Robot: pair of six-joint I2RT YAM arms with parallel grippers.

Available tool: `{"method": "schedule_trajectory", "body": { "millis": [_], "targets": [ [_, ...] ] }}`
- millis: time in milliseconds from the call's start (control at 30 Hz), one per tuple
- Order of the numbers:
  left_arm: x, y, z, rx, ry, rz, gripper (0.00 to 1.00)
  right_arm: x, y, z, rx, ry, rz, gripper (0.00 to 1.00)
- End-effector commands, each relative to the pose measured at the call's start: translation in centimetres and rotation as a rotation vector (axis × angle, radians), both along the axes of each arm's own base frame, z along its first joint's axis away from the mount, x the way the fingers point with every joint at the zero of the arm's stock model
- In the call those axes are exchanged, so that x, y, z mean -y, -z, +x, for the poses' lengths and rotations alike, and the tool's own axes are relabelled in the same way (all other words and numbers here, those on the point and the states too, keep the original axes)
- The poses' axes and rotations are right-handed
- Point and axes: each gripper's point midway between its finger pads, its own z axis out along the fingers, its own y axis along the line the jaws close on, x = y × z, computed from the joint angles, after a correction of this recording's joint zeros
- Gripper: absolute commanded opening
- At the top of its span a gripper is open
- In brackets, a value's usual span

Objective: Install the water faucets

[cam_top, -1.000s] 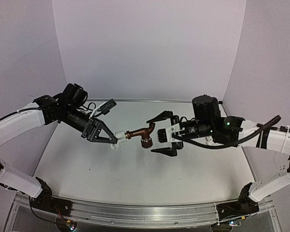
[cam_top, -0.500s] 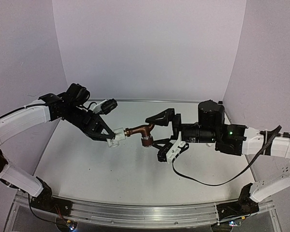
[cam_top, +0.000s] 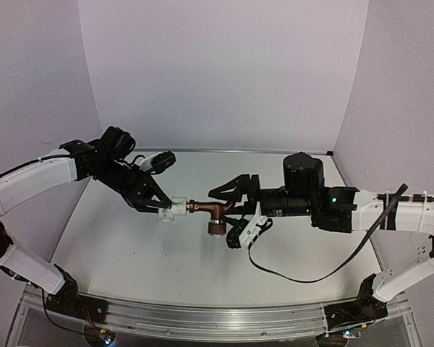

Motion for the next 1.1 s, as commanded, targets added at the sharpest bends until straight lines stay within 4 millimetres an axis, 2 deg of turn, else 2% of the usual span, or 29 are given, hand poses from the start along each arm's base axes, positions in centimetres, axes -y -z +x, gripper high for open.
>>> {"method": "schedule_trajectory", "body": {
  "millis": [0, 67, 167, 233, 300, 467, 500, 633, 667, 733, 800, 867, 933, 967, 1067],
  "targets": [
    [0.6, -1.5, 0.8, 0.198, -0.023, -0.051, 0.0, -1.0, -5.2, -1.6, -0.261, -0.039, 0.107, 0.5],
    [0.8, -1.3, 1.6, 0.235, -0.047, -0.033, 0.0, -1.2, -5.4, -2.0, -0.375, -0.04, 0.092, 0.4],
    [1.3, -1.6, 2.4, 0.243, -0.053, -0.029, 0.0, -1.3, -5.1, -2.1, -0.523, -0.02, 0.088, 0.32],
    [1.6, -1.5, 3.1, 0.257, -0.069, -0.016, 0.0, -1.5, -4.9, -2.0, -0.61, 0.004, 0.084, 0.19],
    [1.8, -1.5, 3.8, 0.29, -0.093, 0.001, 0.0, -1.6, -4.7, -2.0, -0.719, 0.025, 0.082, 0.11],
    [1.0, -1.1, 6.6, 0.558, -0.234, 0.076, 0.0, -2.5, -3.8, -2.3, -1.098, 0.063, 0.072, 0.0],
    [0.8, -0.9, 7.4, 0.619, -0.27, 0.099, 0.0, -2.8, -3.7, -2.4, -1.203, 0.065, 0.063, 0.0],
    [-0.3, -2.6, 9.7, 1.005, -0.41, 0.092, 0.0, -4.0, -4.5, -0.8, -1.623, 0.079, 0.046, 0.0],
    [-0.5, -2.5, 9.8, 1.08, -0.421, 0.08, 0.0, -4.1, -5.1, -0.5, -1.744, 0.061, 0.021, 0.0],
    [-1.4, -3.9, 9.7, 1.312, -0.449, 0.018, 0.0, -3.8, -6.1, 0.2, -1.926, 0.018, -0.039, 0.0],
    [-1.8, -3.3, 9.1, 1.47, -0.423, -0.005, 0.0, -3.8, -7.2, 0.9, -2.116, -0.008, -0.111, 0.0],
    [-2.1, -3.7, 9.0, 1.559, -0.414, -0.018, 0.0, -3.8, -7.7, 1.4, -2.279, -0.01, -0.219, 0.0],
    [-2.0, -4.1, 8.9, 1.569, -0.41, -0.027, 0.0, -4.0, -7.4, 2.2, -2.414, 0.019, -0.316, 0.01],
    [-2.0, -4.1, 8.9, 1.556, -0.413, -0.027, 0.0, -4.0, -7.4, 2.4, -2.479, 0.044, -0.35, 0.08],
    [-2.2, -3.9, 9.5, 1.453, -0.478, 0.007, 0.0, -3.7, -7.3, 2.9, -2.528, 0.081, -0.327, 0.48]
  ]
}}
